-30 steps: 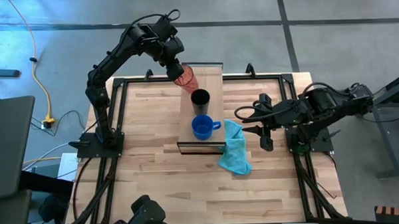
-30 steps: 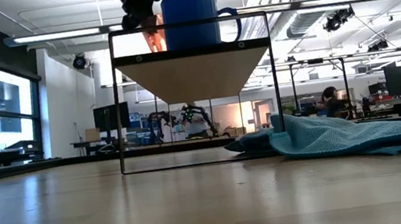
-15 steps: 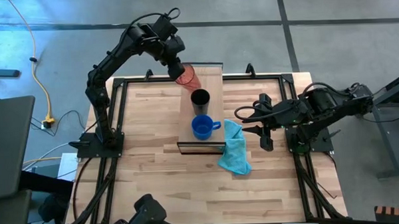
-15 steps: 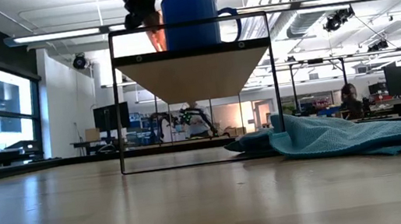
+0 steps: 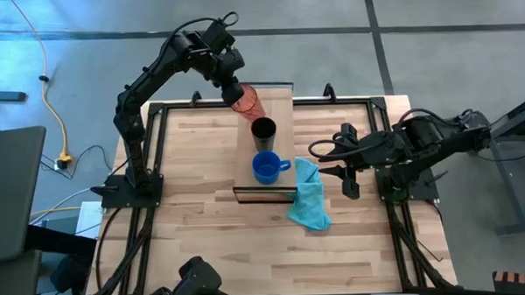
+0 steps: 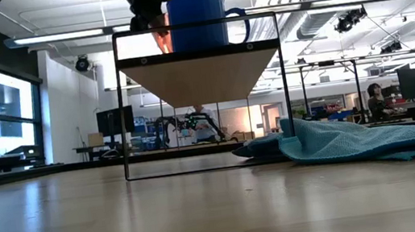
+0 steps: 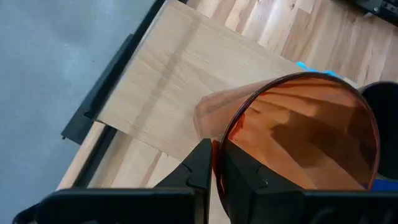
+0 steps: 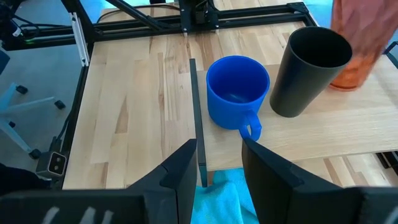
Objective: Stack small to large cups/mugs on shelf
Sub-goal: Put the red glass cup on the shelf
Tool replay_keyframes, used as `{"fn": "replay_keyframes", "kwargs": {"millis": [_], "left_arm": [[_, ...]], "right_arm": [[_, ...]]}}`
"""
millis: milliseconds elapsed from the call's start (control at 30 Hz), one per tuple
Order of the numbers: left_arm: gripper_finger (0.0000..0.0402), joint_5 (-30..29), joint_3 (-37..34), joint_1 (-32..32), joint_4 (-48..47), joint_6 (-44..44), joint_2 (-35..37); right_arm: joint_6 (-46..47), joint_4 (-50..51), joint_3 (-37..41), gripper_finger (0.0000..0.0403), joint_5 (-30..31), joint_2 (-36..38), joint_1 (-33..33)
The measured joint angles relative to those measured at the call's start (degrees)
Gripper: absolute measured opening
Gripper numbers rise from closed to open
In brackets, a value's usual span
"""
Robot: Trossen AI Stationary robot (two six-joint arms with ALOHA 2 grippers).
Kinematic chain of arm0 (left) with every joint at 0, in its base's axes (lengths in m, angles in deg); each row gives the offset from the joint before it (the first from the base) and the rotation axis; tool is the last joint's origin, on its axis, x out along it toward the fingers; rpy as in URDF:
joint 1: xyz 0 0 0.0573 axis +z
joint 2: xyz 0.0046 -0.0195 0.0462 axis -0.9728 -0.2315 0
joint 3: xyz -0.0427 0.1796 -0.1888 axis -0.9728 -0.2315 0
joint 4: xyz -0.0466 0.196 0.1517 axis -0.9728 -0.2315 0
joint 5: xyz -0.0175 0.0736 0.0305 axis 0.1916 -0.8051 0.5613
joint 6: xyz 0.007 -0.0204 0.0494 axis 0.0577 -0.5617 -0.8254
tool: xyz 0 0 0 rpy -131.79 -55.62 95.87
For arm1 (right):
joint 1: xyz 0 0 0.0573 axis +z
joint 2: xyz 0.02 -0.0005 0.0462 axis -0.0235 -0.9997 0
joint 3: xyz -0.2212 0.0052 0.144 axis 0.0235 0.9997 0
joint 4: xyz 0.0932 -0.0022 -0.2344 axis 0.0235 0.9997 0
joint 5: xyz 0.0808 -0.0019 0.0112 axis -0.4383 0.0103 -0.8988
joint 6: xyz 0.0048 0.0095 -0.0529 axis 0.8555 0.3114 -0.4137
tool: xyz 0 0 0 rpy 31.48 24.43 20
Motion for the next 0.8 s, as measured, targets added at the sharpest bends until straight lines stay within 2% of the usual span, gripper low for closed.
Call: {"fn": "replay_keyframes", "kwargs": {"millis": [133,533,800], "left_arm": [[0.0031,0.5,0.0,0.0,-0.7,-0.1,-0.9],[0.0125,-0.3,1.2,-0.4,1.4,-0.6,-1.3],[0.0138,-0.1,3.8,-0.4,2.0,-0.2,-1.3]], "right_arm": [[0.0,0.1,0.0,0.0119,0.0,0.0,0.0],[-0.1,0.9,0.0,0.0119,0.0,0.0,0.0],[-0.4,0.9,0.0,0.0119,0.0,0.0,0.0]]}}
